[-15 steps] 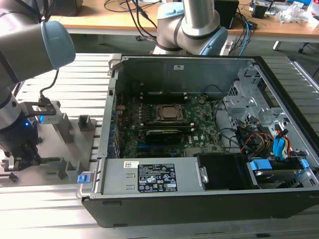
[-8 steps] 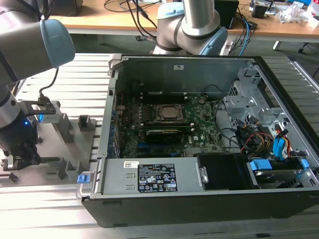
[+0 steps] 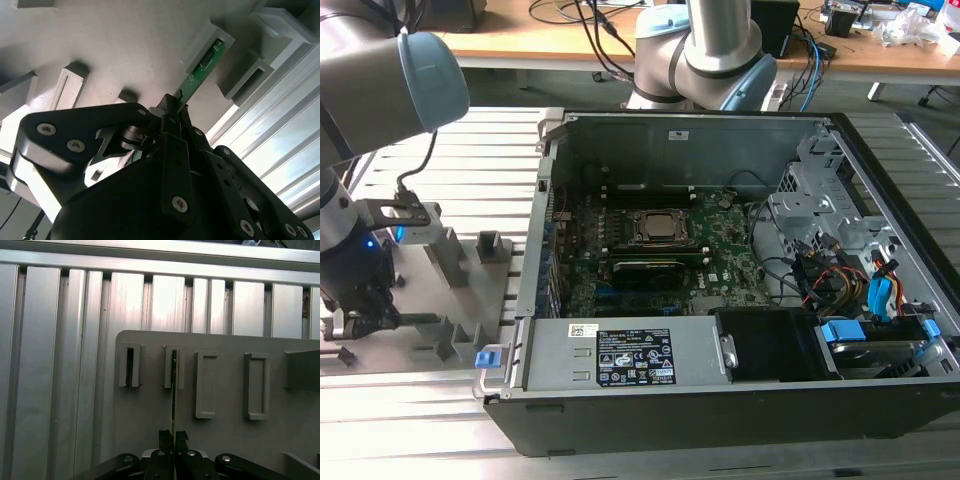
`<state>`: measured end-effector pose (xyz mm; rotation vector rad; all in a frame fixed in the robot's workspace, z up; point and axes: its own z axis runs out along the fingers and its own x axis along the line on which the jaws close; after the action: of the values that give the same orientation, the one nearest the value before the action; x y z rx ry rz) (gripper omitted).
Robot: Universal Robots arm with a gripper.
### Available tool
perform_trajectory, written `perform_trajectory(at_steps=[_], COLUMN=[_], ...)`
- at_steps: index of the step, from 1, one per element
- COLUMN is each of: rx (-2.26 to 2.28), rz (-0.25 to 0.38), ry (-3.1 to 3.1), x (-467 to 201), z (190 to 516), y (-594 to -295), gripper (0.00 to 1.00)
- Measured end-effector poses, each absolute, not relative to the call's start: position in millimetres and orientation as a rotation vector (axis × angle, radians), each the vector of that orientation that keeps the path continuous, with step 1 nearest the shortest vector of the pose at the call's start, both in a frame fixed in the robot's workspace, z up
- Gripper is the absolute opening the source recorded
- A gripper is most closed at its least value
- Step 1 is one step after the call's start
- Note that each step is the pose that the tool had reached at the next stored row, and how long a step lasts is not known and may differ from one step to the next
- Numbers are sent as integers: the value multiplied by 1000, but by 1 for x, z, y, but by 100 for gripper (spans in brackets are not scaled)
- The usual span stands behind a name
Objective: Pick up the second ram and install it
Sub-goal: 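Pick up the second ram and move it above second insertion slot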
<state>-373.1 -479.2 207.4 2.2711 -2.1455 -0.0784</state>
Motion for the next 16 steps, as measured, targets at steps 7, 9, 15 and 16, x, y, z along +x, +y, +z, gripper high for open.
perform_trajectory(at_steps=[7,9,15,16], rx=[2271,2271,2271,2271], rz=[-78,-78,-78,-78], ry=[-2146,-2145,-2145,-2146], x=[-373,-373,-373,-373], z=[217,220,229,229], y=[-479,-479,-479,-479], gripper=[14,14,14,14])
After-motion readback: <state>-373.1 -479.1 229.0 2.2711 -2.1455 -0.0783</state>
